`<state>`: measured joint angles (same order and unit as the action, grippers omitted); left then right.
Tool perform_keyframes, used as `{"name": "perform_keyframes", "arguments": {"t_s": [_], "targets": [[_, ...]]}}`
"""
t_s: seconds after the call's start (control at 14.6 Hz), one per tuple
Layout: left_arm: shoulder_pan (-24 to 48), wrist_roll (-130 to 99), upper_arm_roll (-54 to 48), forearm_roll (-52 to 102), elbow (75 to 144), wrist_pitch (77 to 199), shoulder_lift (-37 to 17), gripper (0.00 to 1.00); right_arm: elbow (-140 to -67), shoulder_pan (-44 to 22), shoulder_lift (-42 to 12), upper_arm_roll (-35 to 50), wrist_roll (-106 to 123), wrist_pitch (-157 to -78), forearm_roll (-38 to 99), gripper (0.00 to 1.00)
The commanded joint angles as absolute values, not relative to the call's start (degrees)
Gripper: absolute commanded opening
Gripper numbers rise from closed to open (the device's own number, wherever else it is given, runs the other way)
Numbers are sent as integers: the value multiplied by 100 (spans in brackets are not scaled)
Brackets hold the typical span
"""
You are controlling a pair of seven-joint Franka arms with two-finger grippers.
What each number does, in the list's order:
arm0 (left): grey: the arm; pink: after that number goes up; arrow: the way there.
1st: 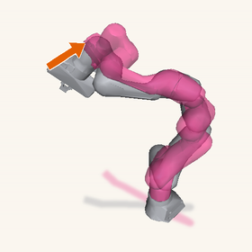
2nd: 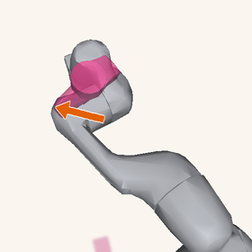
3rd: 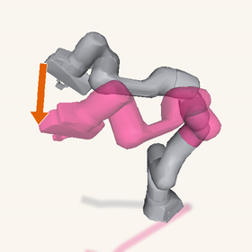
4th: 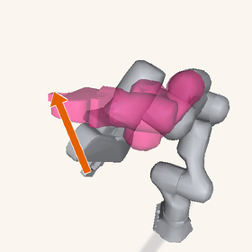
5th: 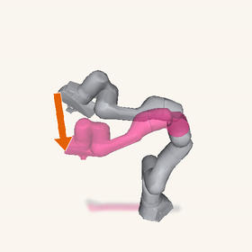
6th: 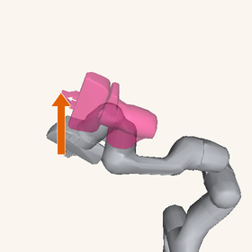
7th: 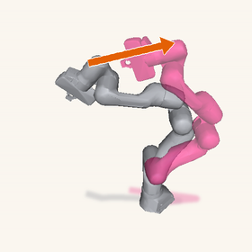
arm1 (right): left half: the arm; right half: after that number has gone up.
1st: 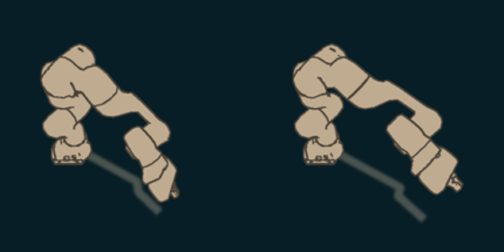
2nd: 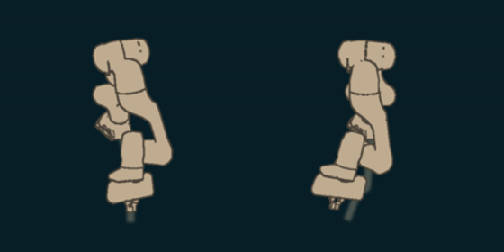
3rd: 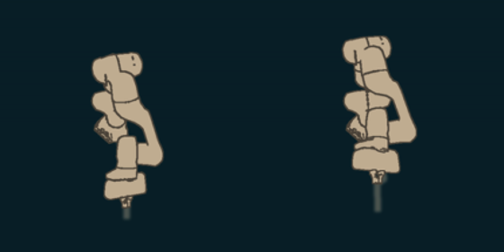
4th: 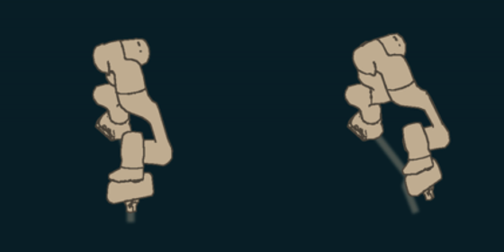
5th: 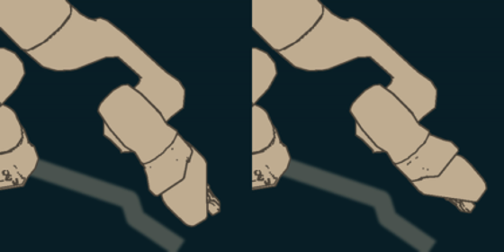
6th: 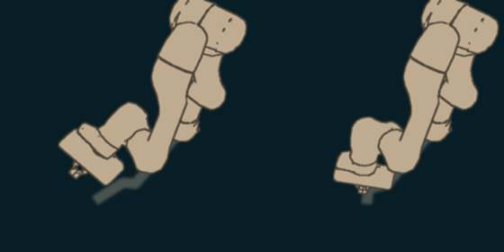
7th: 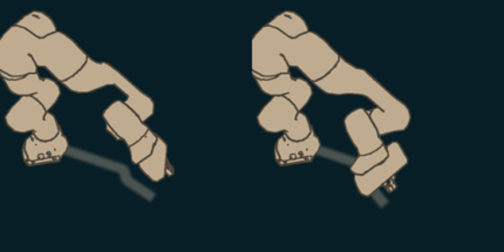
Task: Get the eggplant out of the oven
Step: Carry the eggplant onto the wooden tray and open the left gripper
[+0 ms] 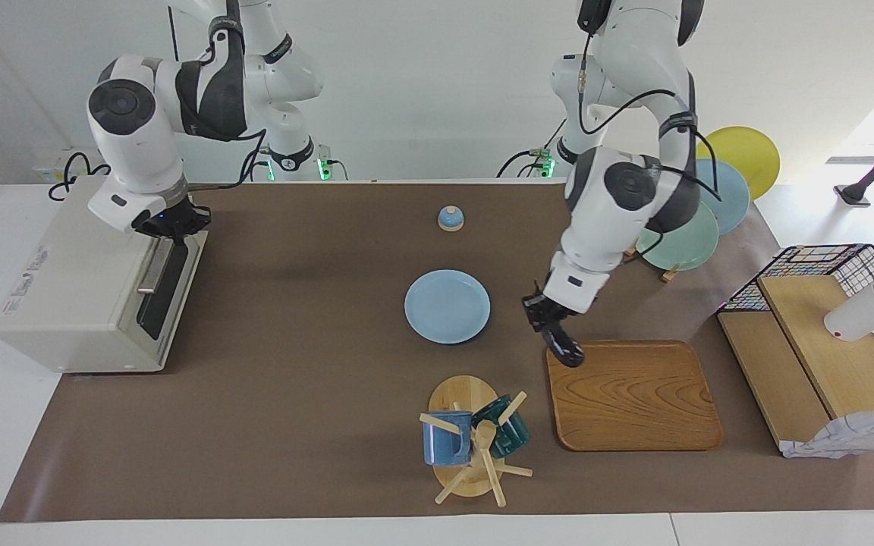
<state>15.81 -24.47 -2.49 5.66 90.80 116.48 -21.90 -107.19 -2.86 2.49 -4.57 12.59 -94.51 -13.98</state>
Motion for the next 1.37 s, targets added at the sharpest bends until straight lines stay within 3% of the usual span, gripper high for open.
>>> {"name": "perform_keyframes", "arguments": {"t_s": [0.0,0.07,0.21,0.27,0.34,0.75,0.82,0.89,1.3], "targets": [[987,-1568,-308,537,8615,11575,-2643,0,-9952,-255,150,-422,1362,-8888,-968,3],[863,-1321,-308,353,8335,11584,-2907,0,-9671,-255,19,-431,1319,-8642,-723,5],[686,-1213,-308,-25,7702,11829,-3592,0,-9466,-202,-70,-431,1109,-8542,-195,33],[581,-1135,-308,-105,7664,12152,-3751,0,-9483,-211,-62,-431,1047,-8543,-150,70],[441,-1003,-308,-140,7751,12468,-3779,0,-9483,-228,-62,-431,1037,-8534,-149,100],[466,-756,-308,-176,8464,13026,-3612,0,-9519,-386,88,-579,580,-8578,-158,100],[466,-756,-308,-176,8455,12973,-3612,17,-9519,-482,88,-684,580,-8587,-167,100],[466,-756,-308,-184,8438,12920,-3604,99,-9519,-492,70,-712,597,-8596,-176,100],[501,-756,-316,-185,8315,12498,-3586,100,-9554,-492,132,-729,615,-8578,-158,100]]}}
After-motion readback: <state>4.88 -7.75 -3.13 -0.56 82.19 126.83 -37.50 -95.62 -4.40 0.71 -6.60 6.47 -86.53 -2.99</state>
